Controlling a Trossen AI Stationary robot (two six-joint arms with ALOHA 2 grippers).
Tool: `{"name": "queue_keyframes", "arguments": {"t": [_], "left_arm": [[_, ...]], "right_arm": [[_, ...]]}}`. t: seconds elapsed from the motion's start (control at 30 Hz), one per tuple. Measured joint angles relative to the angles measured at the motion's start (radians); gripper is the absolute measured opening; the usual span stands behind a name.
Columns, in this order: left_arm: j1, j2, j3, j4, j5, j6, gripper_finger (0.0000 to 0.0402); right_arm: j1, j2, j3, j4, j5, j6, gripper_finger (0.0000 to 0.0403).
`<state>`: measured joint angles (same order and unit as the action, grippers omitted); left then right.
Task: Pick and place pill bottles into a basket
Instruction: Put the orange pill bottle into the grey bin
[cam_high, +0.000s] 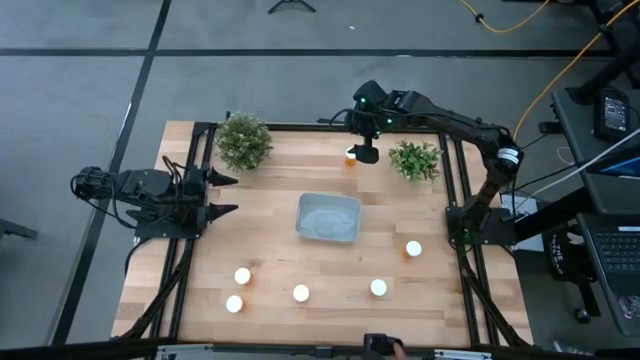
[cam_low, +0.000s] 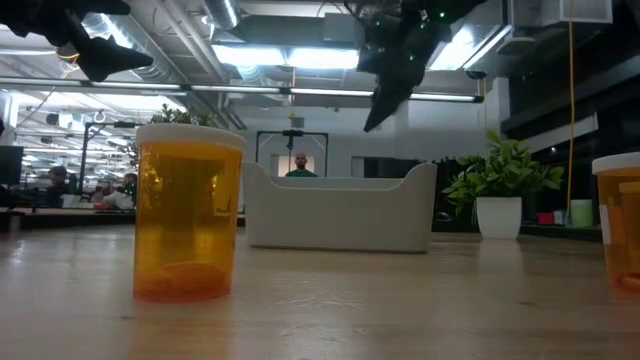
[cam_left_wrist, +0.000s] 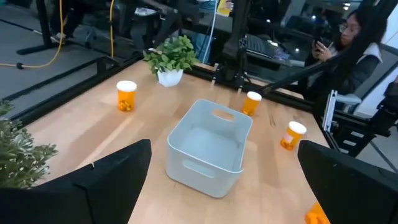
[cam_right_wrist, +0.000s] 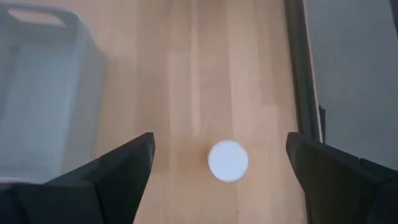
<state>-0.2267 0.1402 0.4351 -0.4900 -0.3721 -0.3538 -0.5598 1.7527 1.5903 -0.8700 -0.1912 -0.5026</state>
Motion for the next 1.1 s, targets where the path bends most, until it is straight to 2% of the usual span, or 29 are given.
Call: {"name": "queue_keyframes", "arguments": {"t": [0.47,1.1], "left_arm": [[0.000,0.000,0.001,0.000,-0.009,-0.052,0.0400],[0.000,0.001,0.002,0.000,-0.012,-0.074,0.0400]], "right_arm": [[-0.008,0.175,-0.001,-0.045,0.074,0.003,0.0388],[-0.058,0.244,-0.001,0.017,0.104,0.003,0.0388]]}}
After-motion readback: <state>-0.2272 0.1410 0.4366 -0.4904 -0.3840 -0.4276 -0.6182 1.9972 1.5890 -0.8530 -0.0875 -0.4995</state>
